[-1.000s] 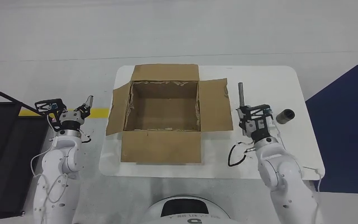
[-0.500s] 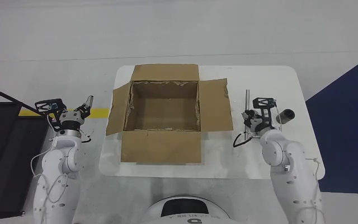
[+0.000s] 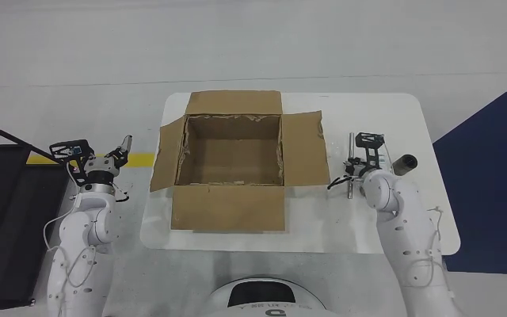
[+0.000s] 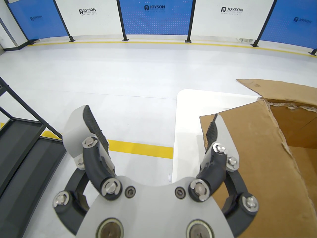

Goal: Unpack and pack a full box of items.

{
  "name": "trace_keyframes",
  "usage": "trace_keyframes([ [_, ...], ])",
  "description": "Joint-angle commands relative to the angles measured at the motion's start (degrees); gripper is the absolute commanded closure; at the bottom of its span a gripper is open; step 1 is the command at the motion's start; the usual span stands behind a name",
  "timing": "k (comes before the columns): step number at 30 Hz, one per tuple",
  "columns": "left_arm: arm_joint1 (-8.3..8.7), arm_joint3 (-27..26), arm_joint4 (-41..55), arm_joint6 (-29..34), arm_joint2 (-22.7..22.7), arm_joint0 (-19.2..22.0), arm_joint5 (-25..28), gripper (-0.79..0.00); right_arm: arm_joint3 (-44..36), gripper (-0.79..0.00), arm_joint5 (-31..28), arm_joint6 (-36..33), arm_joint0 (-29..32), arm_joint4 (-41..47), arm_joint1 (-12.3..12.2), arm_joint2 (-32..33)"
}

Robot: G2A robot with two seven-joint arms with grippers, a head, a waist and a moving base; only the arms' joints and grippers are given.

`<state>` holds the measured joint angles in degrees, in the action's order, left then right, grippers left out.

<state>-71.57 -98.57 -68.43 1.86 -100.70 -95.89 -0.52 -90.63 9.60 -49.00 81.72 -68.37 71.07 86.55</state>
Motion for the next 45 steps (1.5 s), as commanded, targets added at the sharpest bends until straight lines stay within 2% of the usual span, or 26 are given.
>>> trace_keyframes([
  [1, 0.00, 0.0, 0.0, 0.0, 0.0, 0.0, 0.0, -0.785, 0.8, -0.132, 0.0, -0.4, -0.6, -0.3, 0.0, -0.2],
  [5, 0.00, 0.0, 0.0, 0.0, 0.0, 0.0, 0.0, -0.785, 1.6, -0.154, -0.1, -0.8, -1.0, -0.7, 0.0, -0.4],
  [7, 0.00, 0.0, 0.0, 0.0, 0.0, 0.0, 0.0, -0.785, 1.6, -0.206, -0.2, -0.9, -0.9, -0.8, -0.1, -0.5],
  [12, 0.00, 0.0, 0.0, 0.0, 0.0, 0.0, 0.0, -0.785, 0.8, -0.212, -0.2, -1.3, -0.4, -1.3, -0.1, -0.4],
  [16, 0.00, 0.0, 0.0, 0.0, 0.0, 0.0, 0.0, -0.785, -2.9, -0.246, -1.2, 1.5, 2.1, 0.0, -0.3, 1.0],
  [17, 0.00, 0.0, 0.0, 0.0, 0.0, 0.0, 0.0, -0.785, -4.5, -0.320, -1.6, 2.7, 3.1, 0.3, -0.3, 1.5],
  [19, 0.00, 0.0, 0.0, 0.0, 0.0, 0.0, 0.0, -0.785, -8.2, -0.372, -2.0, 5.8, 5.7, 0.7, -0.4, 2.9],
  [20, 0.00, 0.0, 0.0, 0.0, 0.0, 0.0, 0.0, -0.785, -10.1, -0.456, -2.0, 7.4, 7.2, 1.1, -0.4, 3.6],
  [22, 0.00, 0.0, 0.0, 0.0, 0.0, 0.0, 0.0, -0.785, -14.2, -0.785, -1.9, 10.9, 10.4, 1.5, -0.5, 5.0],
  [24, 0.00, 0.0, 0.0, 0.0, 0.0, 0.0, 0.0, -0.785, -17.4, -0.785, -2.4, 14.0, 13.1, 2.3, -0.4, 6.0],
  [42, 0.00, 0.0, 0.0, 0.0, 0.0, 0.0, 0.0, -0.785, -17.0, -0.785, -2.7, 13.7, 13.1, 1.9, -0.5, 5.7],
  [45, 0.00, 0.0, 0.0, 0.0, 0.0, 0.0, 0.0, -0.785, -14.2, -0.785, -1.5, 11.2, 10.6, -1.6, -0.5, 4.3],
])
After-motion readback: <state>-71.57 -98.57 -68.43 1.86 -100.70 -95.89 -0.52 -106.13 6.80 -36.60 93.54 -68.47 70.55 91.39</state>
